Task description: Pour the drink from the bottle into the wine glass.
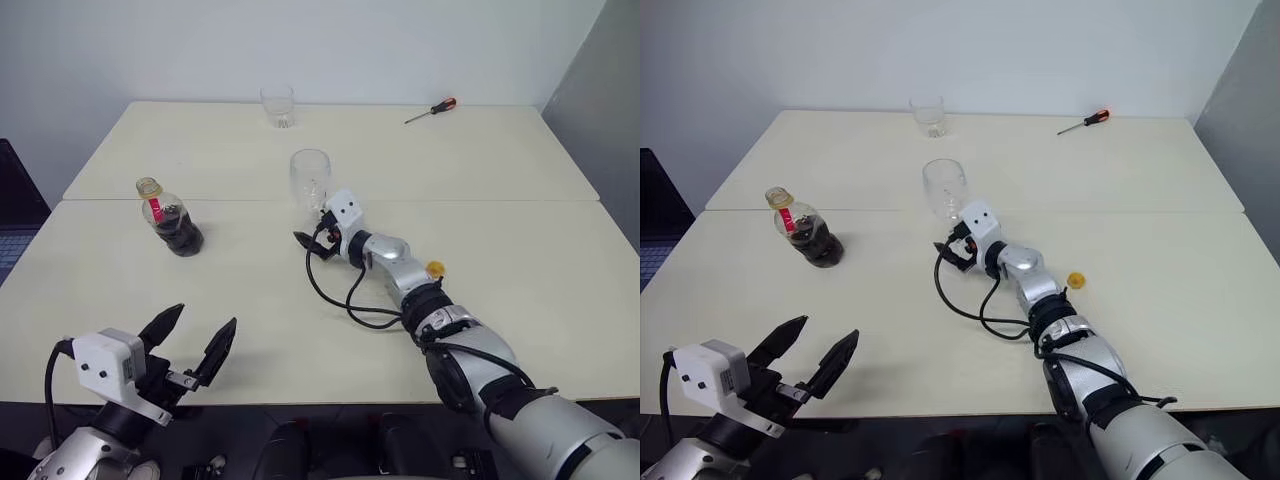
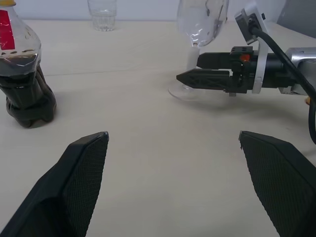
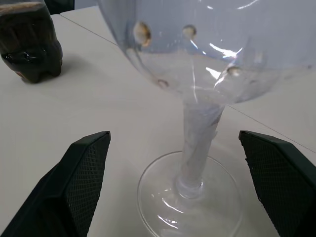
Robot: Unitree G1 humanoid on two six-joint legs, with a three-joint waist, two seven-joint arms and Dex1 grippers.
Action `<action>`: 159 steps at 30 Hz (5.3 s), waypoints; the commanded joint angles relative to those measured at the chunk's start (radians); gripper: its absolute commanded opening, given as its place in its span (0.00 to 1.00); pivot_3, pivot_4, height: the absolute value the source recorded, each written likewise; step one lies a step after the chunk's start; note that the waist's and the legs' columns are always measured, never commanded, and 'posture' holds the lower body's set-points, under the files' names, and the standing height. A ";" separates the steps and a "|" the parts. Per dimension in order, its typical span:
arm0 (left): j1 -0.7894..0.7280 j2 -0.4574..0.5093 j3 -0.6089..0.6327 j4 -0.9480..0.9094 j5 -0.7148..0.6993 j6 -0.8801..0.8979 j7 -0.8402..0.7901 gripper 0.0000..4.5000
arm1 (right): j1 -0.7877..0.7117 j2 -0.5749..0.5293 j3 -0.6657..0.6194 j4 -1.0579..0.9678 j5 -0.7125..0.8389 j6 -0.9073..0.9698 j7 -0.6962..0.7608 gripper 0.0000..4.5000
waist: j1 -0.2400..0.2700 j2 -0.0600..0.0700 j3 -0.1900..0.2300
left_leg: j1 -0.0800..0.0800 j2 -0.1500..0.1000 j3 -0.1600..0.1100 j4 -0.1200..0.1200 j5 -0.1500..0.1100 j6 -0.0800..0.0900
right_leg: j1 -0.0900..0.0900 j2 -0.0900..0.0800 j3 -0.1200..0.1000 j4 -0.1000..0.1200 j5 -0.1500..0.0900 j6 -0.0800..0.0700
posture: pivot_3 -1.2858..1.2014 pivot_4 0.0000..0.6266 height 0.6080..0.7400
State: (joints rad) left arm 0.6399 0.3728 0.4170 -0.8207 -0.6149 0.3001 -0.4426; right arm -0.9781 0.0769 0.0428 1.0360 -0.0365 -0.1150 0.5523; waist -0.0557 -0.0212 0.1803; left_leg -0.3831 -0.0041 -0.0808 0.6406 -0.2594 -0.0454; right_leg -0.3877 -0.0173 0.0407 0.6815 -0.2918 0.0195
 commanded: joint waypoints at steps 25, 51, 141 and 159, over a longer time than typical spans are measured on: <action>-0.076 -0.062 -0.005 0.119 0.124 -0.070 0.087 1.00 | 0.796 -0.413 0.001 -1.521 0.423 0.635 0.244 0.99 | 0.021 -0.001 0.000 | 0.000 0.000 -0.001 0.000 0.000 0.000 | 0.001 0.000 0.000 -0.001 -0.002 0.004 | 0.52 0.24 1.00; -0.649 -0.001 -0.041 0.600 0.331 -0.149 0.163 1.00 | 0.833 -0.495 -0.027 -1.779 0.632 0.768 0.033 0.99 | 0.027 -0.005 -0.001 | 0.000 -0.001 -0.002 0.001 0.000 0.000 | 0.002 0.000 -0.003 -0.001 0.001 0.004 | 0.52 0.24 1.00; -1.712 0.268 -0.333 1.910 0.619 -0.635 -0.216 0.26 | 0.603 -0.439 -0.001 -1.639 0.700 0.779 -0.109 1.00 | 0.025 -0.007 -0.001 | -0.011 -0.005 -0.006 0.006 0.000 0.000 | -0.004 0.000 -0.012 0.000 0.002 0.005 | 0.52 0.24 1.00; -1.975 0.246 -0.520 2.079 0.836 -0.826 -0.263 0.26 | 0.518 -0.439 0.036 -1.530 0.538 0.751 -0.124 1.00 | 0.020 -0.008 0.000 | -0.019 -0.004 0.001 0.006 0.001 0.001 | -0.019 0.002 -0.005 0.009 0.002 0.005 | 0.52 0.24 1.00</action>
State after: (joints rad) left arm -1.2845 0.5940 -0.0991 1.2694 0.2029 -0.4862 -0.7207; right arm -0.4447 -0.3684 0.0820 -0.4702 0.5066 0.6609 0.4322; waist -0.0355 -0.0289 0.1799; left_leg -0.4020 -0.0085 -0.0804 0.6472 -0.2583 -0.0446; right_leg -0.4067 -0.0155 0.0356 0.6905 -0.2896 0.0247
